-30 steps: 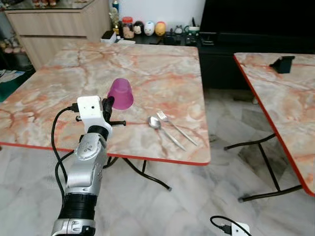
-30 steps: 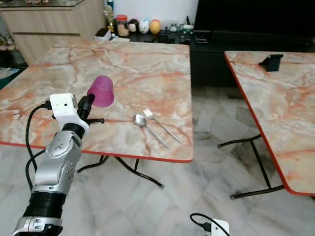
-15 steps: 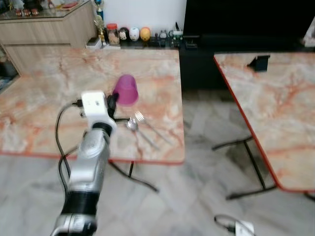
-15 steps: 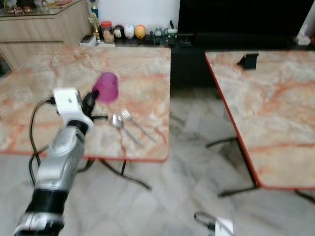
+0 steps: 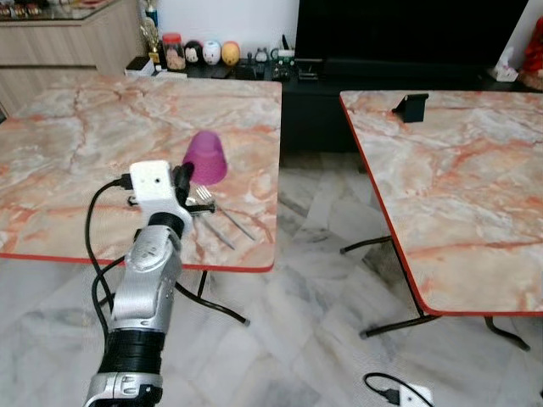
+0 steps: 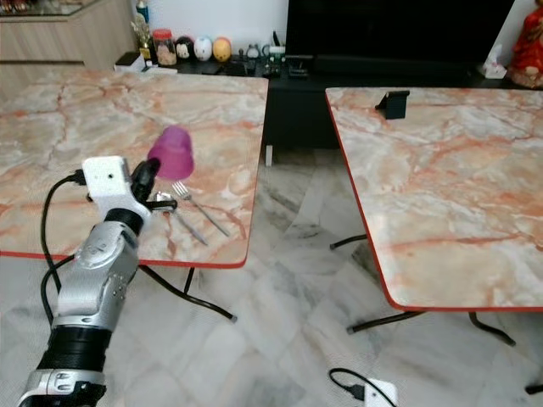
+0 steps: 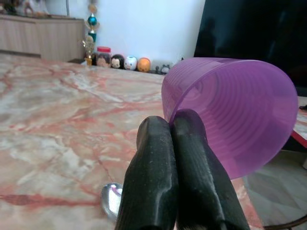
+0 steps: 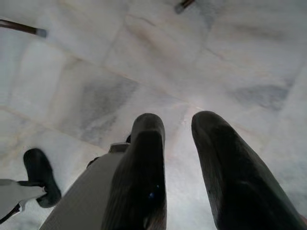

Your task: Setting the table

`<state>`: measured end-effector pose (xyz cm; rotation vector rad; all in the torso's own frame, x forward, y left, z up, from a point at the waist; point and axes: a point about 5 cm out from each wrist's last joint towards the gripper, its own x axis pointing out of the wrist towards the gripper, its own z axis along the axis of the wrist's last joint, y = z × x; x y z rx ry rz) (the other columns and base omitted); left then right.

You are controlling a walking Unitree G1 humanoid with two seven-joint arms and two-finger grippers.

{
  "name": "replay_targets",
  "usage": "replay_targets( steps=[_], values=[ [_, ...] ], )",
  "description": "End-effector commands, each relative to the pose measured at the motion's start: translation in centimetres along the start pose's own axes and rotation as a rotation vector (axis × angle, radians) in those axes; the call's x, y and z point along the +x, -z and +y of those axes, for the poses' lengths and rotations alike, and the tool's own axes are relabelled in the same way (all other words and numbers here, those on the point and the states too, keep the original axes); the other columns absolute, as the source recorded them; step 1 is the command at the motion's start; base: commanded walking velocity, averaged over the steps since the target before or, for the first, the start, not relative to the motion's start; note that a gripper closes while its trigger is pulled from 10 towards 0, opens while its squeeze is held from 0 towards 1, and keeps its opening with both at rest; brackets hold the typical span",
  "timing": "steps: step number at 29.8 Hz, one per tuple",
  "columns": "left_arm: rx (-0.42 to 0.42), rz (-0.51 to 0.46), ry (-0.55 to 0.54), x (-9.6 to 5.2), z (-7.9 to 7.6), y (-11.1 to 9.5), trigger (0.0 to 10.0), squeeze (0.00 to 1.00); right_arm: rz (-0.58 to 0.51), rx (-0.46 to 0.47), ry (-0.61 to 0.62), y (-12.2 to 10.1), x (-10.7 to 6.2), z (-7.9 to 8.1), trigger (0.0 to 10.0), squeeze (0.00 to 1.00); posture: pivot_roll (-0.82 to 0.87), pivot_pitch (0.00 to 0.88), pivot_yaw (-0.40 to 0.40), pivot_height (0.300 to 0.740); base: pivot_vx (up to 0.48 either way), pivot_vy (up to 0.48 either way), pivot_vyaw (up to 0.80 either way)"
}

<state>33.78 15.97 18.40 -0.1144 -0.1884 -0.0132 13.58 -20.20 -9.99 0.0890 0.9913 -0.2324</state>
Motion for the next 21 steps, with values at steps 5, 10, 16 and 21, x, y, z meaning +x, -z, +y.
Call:
replay_targets(
  steps=[5, 10, 16, 21],
  values=[
    [0.004, 0.0, 0.016, 0.18, -0.42, -0.03, 10.0, 0.0, -0.009, 0.002, 0.013, -0.21, 0.01, -0.52, 10.0, 0.0, 0.05, 0.0, -0.018, 0.74, 0.0, -0.256, 0.0],
    [0.006, -0.001, 0.02, 0.18, -0.5, -0.05, 10.0, 0.0, -0.008, 0.001, 0.012, -0.16, 0.0, -0.48, 10.0, 0.0, 0.05, 0.0, -0.016, 0.74, 0.0, -0.262, 0.0],
    [0.008, -0.003, 0.024, 0.19, -0.59, -0.09, 10.0, 0.0, -0.007, -0.002, 0.011, -0.1, -0.01, -0.48, 10.0, 0.0, 0.05, 0.0, -0.014, 0.74, 0.0, -0.261, 0.0],
    [0.008, -0.004, 0.028, 0.24, -0.69, -0.12, 10.0, 0.0, -0.005, -0.004, 0.012, -0.06, -0.02, -0.48, 10.0, 0.0, 0.05, 0.0, -0.014, 0.74, 0.0, -0.259, 0.0]
  ],
)
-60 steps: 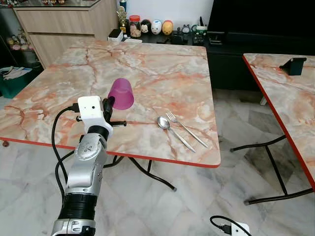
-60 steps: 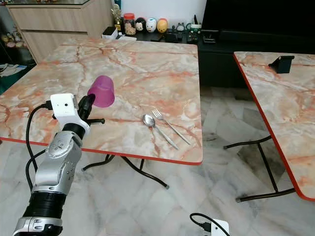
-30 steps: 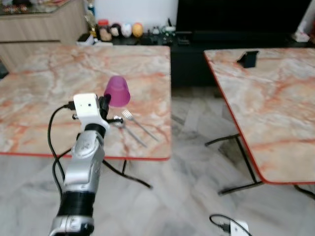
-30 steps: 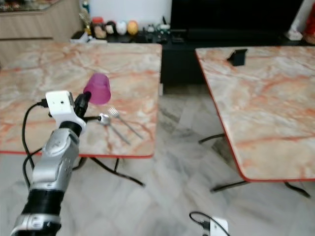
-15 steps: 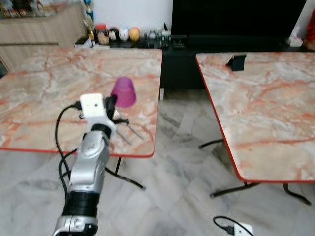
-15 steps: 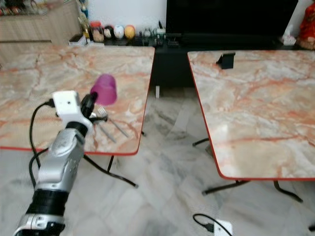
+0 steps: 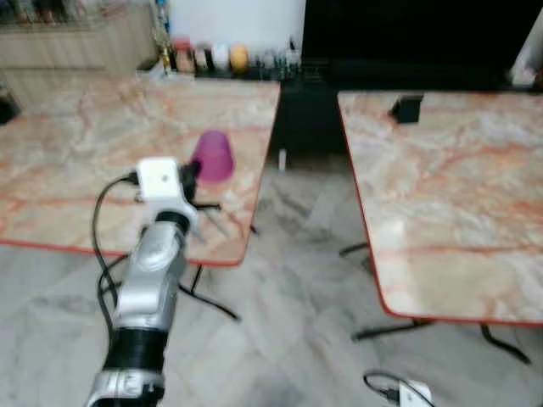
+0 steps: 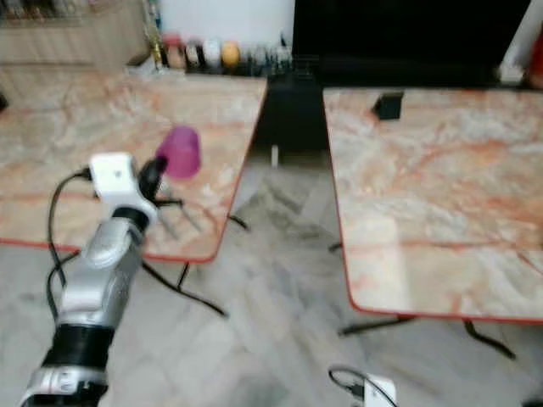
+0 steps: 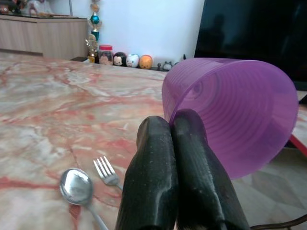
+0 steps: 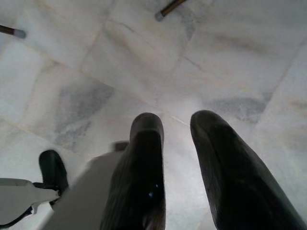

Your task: Setting the table

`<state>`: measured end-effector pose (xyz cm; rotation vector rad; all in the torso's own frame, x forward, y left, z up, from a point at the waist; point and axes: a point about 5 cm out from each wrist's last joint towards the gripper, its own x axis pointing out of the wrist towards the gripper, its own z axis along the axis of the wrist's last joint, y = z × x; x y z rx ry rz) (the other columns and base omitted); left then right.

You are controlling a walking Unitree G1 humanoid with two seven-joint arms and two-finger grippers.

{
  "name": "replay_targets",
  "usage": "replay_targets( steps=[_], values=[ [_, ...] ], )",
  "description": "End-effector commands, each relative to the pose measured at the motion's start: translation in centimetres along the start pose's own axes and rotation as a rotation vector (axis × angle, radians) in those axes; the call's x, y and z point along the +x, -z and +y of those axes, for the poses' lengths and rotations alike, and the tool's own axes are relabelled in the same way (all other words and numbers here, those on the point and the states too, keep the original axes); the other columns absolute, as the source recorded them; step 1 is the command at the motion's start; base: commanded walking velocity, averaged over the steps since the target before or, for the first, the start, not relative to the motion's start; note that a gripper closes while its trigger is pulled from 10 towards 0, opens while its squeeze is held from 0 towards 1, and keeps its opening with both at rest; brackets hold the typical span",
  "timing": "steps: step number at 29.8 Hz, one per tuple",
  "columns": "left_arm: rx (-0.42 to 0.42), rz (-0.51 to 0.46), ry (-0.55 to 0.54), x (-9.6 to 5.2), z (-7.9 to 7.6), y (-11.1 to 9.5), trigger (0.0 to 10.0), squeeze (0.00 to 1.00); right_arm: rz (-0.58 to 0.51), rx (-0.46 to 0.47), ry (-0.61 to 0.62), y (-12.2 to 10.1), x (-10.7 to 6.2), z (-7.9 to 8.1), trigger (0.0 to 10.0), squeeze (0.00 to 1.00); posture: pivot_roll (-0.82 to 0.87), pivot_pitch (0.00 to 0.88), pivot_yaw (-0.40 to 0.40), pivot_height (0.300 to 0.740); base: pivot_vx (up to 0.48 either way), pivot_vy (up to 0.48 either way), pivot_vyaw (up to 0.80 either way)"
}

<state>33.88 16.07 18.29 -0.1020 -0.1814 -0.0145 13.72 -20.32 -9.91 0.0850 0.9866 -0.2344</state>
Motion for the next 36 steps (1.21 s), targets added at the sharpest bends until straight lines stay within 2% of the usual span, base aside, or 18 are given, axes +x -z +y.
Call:
replay_targets(
  steps=[1, 36],
  values=[
    [-0.005, -0.012, 0.026, 0.16, -0.82, -0.25, 10.0, 0.0, 0.0, -0.002, 0.009, 0.11, -0.05, -0.4, 10.0, 0.0, 0.05, 0.0, -0.014, 0.74, 0.0, -0.262, 0.0],
    [-0.005, -0.017, 0.026, 0.26, -0.75, -0.44, 10.0, 0.0, -0.012, 0.006, 0.016, -0.09, -0.03, -0.46, 10.0, 0.0, 0.05, 0.0, -0.018, 0.74, 0.0, -0.259, 0.0]
  ],
)
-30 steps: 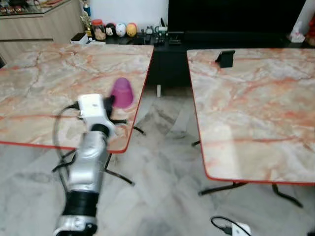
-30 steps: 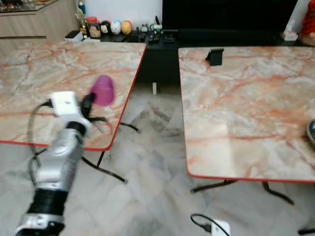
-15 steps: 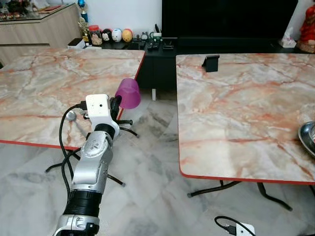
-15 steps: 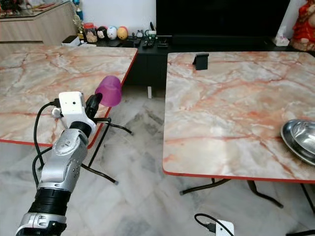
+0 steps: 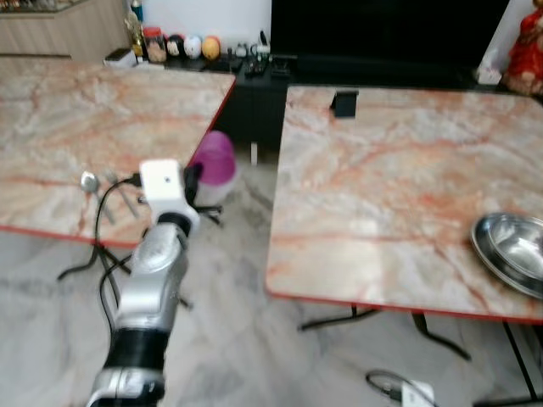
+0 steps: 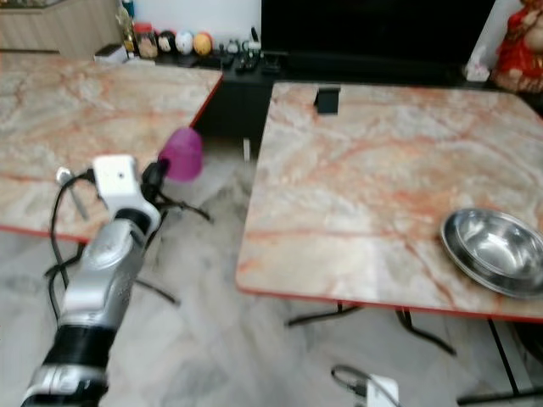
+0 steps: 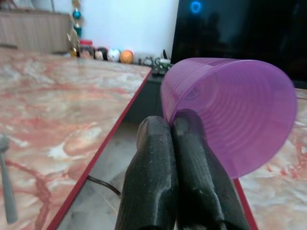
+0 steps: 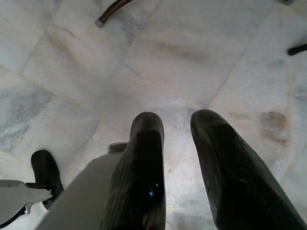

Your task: Setting the table

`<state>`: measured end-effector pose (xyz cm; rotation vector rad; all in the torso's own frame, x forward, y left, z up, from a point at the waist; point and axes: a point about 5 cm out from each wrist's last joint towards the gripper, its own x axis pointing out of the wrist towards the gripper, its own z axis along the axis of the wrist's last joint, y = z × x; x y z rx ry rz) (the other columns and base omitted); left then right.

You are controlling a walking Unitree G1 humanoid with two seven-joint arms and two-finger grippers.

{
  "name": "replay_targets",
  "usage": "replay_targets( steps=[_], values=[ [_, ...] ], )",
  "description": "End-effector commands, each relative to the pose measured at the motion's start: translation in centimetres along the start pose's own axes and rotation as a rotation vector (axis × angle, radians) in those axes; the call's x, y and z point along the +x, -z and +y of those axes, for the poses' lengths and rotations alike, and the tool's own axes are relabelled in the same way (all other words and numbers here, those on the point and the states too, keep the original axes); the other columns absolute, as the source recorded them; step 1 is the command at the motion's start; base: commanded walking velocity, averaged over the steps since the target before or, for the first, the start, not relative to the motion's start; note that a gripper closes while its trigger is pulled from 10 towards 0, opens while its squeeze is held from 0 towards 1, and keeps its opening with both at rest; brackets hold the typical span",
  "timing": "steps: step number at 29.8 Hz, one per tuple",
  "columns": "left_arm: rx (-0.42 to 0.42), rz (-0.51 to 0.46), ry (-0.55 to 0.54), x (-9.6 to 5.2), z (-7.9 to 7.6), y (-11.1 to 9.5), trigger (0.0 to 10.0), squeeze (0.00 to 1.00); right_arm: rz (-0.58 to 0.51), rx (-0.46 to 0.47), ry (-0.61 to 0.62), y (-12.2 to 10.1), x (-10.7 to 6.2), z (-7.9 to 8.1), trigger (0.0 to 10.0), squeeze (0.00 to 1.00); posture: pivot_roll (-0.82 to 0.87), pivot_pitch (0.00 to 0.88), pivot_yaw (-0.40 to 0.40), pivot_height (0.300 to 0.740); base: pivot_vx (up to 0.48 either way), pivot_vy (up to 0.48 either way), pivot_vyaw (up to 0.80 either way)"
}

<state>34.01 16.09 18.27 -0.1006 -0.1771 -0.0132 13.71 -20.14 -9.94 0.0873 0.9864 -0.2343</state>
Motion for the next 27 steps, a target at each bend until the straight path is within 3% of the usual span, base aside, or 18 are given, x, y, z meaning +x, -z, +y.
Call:
replay_targets(
  steps=[1, 27],
  values=[
    [-0.007, -0.021, 0.027, 0.14, -0.8, -0.49, 10.0, 0.0, -0.013, 0.004, 0.017, -0.16, -0.02, -0.64, 10.0, 0.0, 0.05, 0.0, -0.019, 0.74, 0.0, -0.262, 0.0],
    [-0.006, -0.019, 0.047, 0.02, -1.22, -0.31, 10.0, 0.0, -0.021, 0.008, 0.018, -0.11, -0.07, -0.77, 10.0, 0.0, 0.05, 0.0, -0.023, 0.74, 0.0, -0.259, 0.0]
  ],
)
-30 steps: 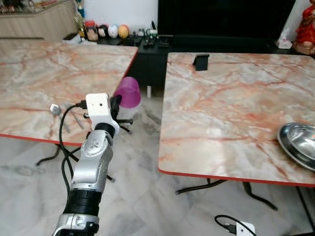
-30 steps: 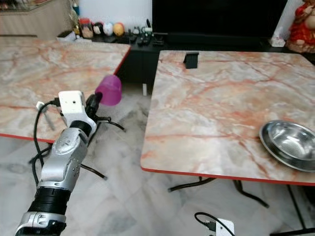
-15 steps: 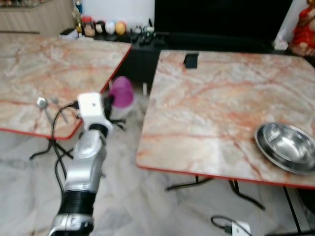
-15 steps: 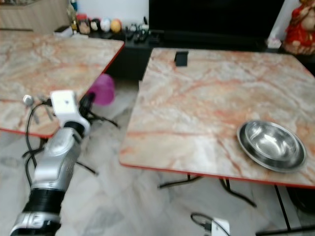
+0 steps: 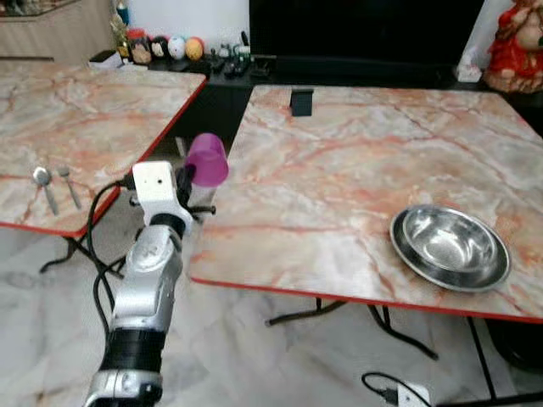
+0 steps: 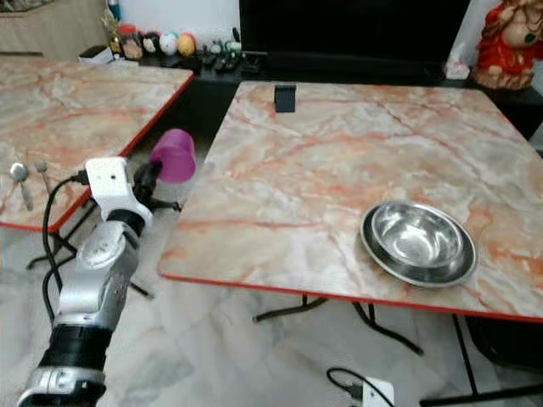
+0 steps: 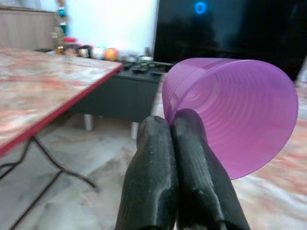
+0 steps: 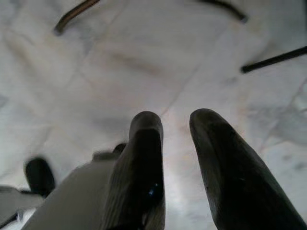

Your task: Setting the table

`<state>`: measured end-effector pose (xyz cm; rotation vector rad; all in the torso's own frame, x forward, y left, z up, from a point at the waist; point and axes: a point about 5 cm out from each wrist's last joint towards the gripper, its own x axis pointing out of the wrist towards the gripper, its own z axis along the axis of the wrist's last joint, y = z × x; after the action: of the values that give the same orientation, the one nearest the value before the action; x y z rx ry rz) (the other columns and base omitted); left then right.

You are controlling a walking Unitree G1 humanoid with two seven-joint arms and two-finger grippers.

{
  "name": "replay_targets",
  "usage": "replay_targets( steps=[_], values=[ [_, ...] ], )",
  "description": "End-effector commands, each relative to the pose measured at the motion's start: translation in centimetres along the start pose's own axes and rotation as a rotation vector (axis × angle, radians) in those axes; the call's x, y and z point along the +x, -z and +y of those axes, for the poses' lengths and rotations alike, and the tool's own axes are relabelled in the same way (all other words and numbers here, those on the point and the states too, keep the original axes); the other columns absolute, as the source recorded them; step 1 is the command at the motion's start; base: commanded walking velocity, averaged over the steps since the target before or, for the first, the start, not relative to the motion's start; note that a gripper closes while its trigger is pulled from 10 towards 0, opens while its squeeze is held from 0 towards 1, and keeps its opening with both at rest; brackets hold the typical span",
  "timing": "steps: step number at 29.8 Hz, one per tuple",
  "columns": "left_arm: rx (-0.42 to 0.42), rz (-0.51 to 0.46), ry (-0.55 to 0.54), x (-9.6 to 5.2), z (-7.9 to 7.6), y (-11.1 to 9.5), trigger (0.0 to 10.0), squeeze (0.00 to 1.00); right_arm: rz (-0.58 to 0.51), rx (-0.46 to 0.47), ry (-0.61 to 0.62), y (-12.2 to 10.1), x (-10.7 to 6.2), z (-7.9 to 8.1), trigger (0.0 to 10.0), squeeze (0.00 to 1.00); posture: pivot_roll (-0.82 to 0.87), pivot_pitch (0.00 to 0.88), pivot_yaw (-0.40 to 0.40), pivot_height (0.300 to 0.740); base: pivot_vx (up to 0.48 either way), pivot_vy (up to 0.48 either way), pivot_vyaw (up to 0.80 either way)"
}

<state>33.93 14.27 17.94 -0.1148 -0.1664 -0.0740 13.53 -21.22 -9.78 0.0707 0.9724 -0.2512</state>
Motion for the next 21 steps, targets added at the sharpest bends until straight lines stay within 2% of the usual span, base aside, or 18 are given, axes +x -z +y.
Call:
replay_targets(
  steps=[1, 21],
  values=[
    [0.015, -0.032, -0.011, 0.11, 0.55, -0.82, 10.0, 0.0, -0.005, 0.013, -0.003, 0.02, -0.01, 0.32, 10.0, 0.0, 0.05, 0.0, -0.023, 0.74, 0.0, -0.255, 0.0],
    [0.02, -0.027, 0.0, 0.12, 0.73, -0.86, 10.0, 0.0, -0.007, 0.028, 0.005, 0.07, -0.03, 0.42, 10.0, 0.0, 0.04, 0.0, -0.015, 0.74, 0.0, -0.26, 0.0]
  ],
)
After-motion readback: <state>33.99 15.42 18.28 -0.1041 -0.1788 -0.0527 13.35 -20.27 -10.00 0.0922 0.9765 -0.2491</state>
